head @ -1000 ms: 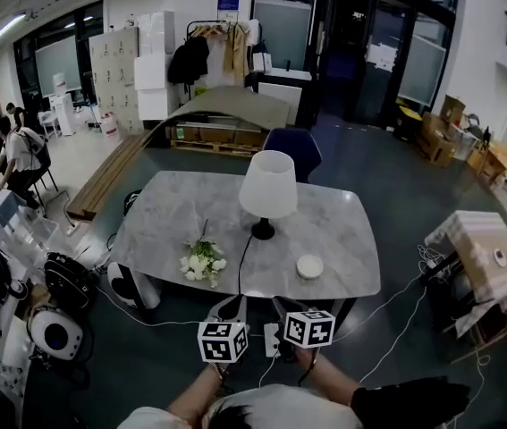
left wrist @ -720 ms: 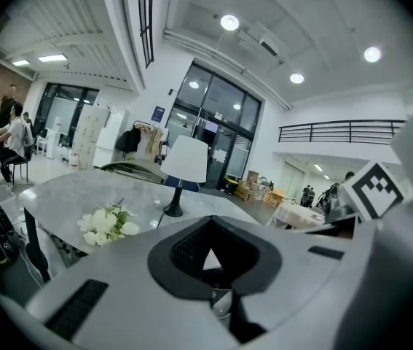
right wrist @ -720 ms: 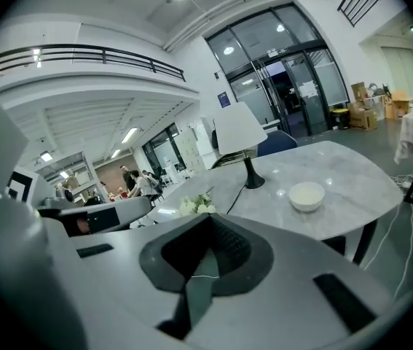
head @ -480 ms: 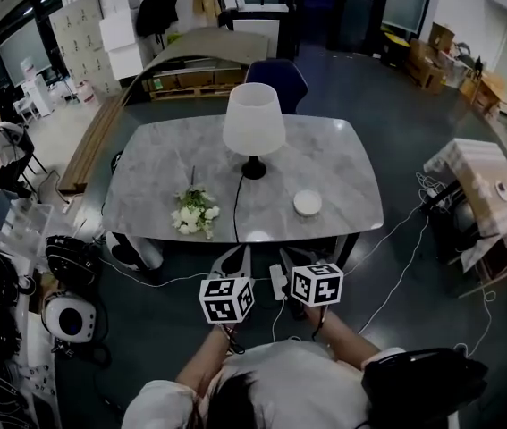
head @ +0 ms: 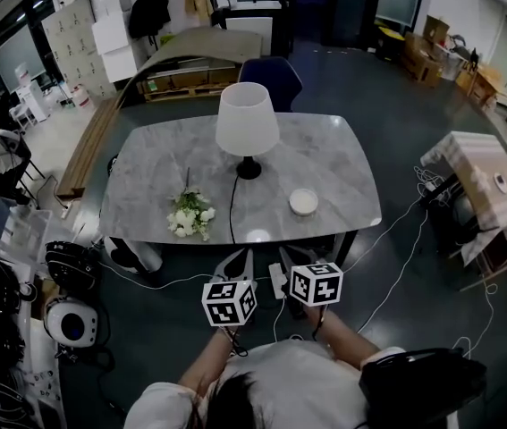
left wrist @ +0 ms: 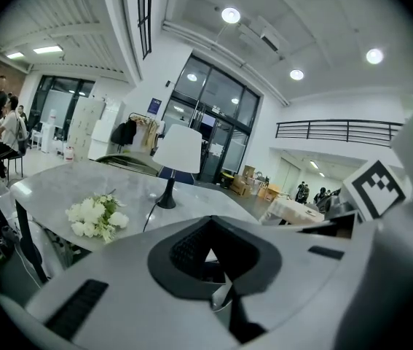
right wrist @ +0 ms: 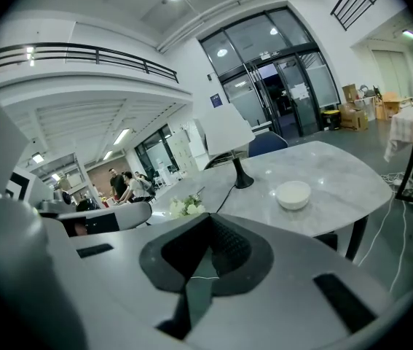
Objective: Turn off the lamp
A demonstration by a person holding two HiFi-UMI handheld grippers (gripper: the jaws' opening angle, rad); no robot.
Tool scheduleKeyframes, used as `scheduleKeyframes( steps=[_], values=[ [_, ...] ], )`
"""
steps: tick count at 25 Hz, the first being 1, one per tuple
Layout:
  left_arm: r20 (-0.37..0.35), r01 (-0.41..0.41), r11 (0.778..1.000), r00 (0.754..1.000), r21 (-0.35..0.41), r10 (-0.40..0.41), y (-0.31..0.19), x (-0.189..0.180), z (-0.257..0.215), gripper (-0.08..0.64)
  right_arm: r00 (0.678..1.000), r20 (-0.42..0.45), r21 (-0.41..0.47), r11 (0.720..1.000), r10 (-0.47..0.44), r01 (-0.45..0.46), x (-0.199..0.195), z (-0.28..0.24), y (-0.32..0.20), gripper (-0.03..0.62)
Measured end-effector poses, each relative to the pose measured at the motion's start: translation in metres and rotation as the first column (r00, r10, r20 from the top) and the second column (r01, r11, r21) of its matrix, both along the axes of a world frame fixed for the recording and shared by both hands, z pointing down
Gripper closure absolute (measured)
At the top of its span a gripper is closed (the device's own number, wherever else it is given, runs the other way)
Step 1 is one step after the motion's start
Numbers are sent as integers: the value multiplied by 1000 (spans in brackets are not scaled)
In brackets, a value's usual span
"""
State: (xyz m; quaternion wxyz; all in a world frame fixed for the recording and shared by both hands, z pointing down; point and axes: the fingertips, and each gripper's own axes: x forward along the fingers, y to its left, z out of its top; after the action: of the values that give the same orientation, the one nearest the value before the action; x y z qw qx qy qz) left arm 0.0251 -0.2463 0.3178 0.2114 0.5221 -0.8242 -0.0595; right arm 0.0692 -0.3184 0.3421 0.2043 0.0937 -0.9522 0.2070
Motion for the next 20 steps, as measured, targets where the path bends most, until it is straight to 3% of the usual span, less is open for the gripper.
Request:
scheduleKeyframes(
  steps=[20],
  values=[
    [-39, -103, 995, 994, -16, 102, 8, 10, 12, 565, 995, -6, -11, 995, 103, -103, 19, 4, 21, 594]
  ],
)
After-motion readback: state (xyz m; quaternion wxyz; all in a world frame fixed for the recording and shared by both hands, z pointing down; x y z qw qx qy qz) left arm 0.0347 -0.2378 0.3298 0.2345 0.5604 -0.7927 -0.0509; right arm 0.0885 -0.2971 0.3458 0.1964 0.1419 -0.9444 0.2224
